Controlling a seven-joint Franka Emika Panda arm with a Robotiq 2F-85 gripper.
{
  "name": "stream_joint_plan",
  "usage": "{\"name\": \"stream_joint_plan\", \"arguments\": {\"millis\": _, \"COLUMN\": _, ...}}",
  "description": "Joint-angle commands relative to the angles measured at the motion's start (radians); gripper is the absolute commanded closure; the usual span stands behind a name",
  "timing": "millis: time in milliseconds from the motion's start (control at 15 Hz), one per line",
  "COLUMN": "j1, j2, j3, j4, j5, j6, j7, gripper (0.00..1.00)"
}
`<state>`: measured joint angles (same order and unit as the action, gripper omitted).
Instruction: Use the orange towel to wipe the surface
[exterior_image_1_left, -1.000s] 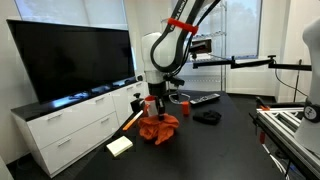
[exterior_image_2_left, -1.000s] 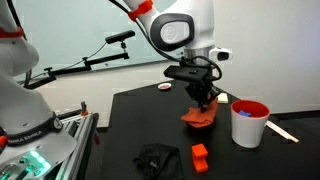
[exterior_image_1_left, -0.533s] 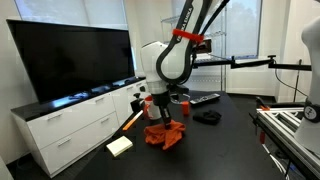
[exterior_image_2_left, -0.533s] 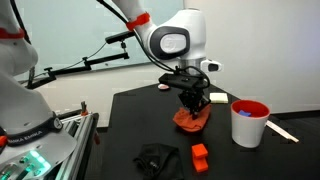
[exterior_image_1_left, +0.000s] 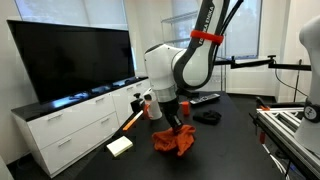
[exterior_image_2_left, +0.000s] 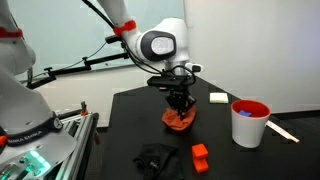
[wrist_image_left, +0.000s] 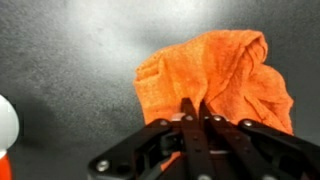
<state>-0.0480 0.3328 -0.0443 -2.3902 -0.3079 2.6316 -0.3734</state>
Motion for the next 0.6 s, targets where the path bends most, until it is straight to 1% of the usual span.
{"name": "stream_joint_plan", "arguments": {"millis": 0, "j1": 0.004, "j2": -0.025, "j3": -0.018, "j4": -0.01, "j5": -0.038, "j6": -0.007, "j7": 0.027, "gripper": 0.98}}
{"name": "stream_joint_plan", "arguments": {"millis": 200, "j1": -0.005, "j2": -0.027, "j3": -0.03, "j4": -0.003, "j5": -0.037, "j6": -0.008, "j7": 0.02, "gripper": 0.98}}
{"name": "stream_joint_plan", "arguments": {"millis": 533, "j1": -0.051, "j2": -0.062, "j3": -0.003, "j4": 0.043, "j5": 0.058, "j6": -0.044, "j7": -0.026, "gripper": 0.98}}
